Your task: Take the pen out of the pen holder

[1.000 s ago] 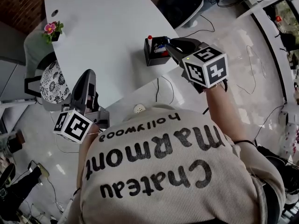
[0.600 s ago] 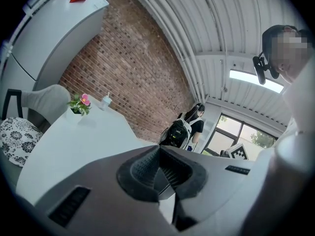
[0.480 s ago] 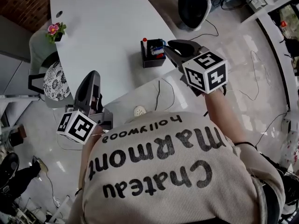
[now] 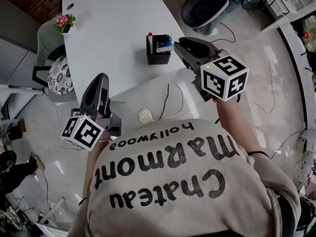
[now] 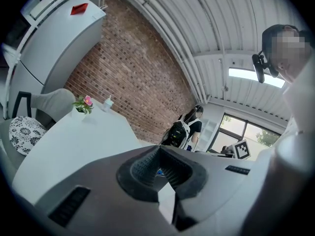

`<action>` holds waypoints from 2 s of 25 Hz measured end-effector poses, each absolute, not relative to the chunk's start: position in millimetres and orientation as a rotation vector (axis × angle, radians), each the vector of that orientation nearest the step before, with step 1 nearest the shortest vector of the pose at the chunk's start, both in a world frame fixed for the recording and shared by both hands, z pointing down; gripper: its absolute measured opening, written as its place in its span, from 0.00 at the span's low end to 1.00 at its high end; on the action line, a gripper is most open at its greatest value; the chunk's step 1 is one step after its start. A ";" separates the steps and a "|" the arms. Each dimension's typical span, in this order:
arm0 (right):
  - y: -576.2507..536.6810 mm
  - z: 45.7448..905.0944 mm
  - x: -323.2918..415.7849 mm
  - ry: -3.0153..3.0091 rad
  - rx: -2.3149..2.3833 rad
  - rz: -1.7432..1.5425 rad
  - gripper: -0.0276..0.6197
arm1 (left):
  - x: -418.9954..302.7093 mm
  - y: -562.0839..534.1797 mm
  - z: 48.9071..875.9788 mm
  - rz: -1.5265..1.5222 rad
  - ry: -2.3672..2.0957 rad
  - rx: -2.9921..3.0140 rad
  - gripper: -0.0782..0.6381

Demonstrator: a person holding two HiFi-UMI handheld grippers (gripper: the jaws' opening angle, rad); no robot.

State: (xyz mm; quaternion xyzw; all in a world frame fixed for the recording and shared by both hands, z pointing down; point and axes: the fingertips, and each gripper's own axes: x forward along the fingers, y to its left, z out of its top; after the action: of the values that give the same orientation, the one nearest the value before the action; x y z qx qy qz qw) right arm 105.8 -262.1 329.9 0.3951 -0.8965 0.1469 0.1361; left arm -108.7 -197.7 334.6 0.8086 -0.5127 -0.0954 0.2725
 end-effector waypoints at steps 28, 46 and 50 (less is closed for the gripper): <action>-131.8 358.1 136.0 -2.712 0.982 0.487 0.17 | -32.3 -62.1 339.6 -0.257 -1.565 2.147 0.11; -91.7 384.1 162.5 -2.675 0.930 0.496 0.17 | -2.1 -18.0 362.5 -0.240 -1.553 2.095 0.11; -94.0 384.1 162.1 -2.674 0.933 0.502 0.17 | -4.1 -18.8 361.9 -0.241 -1.555 2.093 0.11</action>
State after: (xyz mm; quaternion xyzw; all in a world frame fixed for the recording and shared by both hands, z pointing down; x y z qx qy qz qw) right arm 162.1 -94.0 384.1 0.3216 -0.9215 0.1729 0.1320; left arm -4.1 -18.8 361.9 0.7721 -0.5737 -0.0891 0.2585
